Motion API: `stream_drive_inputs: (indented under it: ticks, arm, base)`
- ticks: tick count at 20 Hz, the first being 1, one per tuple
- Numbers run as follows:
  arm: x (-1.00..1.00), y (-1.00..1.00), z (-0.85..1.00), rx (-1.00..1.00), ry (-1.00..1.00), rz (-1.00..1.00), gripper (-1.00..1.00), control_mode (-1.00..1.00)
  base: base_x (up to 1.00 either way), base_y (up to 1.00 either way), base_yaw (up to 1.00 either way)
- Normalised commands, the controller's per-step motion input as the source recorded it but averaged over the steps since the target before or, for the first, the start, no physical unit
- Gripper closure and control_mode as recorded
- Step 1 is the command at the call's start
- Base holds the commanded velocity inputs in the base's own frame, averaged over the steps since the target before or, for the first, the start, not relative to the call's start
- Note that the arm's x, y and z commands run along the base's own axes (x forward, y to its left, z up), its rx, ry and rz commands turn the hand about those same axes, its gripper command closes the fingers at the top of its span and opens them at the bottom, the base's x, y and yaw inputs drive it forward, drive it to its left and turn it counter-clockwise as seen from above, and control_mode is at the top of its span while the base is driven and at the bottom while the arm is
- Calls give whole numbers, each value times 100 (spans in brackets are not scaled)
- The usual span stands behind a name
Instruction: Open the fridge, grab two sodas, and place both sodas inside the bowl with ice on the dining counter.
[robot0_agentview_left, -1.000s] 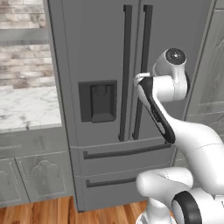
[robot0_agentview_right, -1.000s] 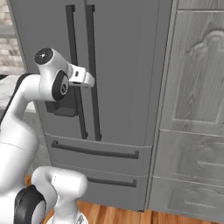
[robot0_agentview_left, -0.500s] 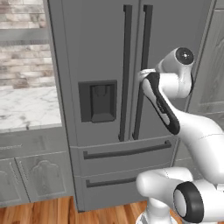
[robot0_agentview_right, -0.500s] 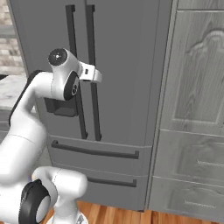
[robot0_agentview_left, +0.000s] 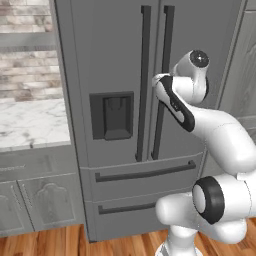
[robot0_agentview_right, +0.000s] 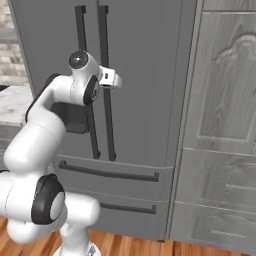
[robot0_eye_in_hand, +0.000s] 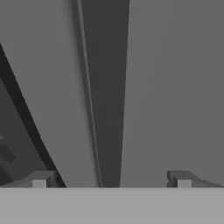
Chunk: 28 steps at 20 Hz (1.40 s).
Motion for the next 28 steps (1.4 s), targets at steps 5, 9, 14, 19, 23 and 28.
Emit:
stream_drive_inputs:
  ticks: [5, 9, 14, 19, 23, 28]
  arm:
    - [53, 0, -18, 0, 0, 0, -100, -100]
    - [48, 0, -21, 0, -2, 0, -100, -100]
    - [47, 1, -23, 0, -4, 0, -100, -100]
    - [52, 2, -22, 0, -2, 0, -100, -100]
    - [42, 4, -12, 0, 0, 0, -100, -100]
    - [25, 10, 0, -2, 0, 0, 100, -100]
  base:
    - [0, 0, 0]
    - [0, 0, 0]
    - [0, 0, 0]
    - [0, 0, 0]
    - [0, 0, 0]
    - [0, 0, 0]
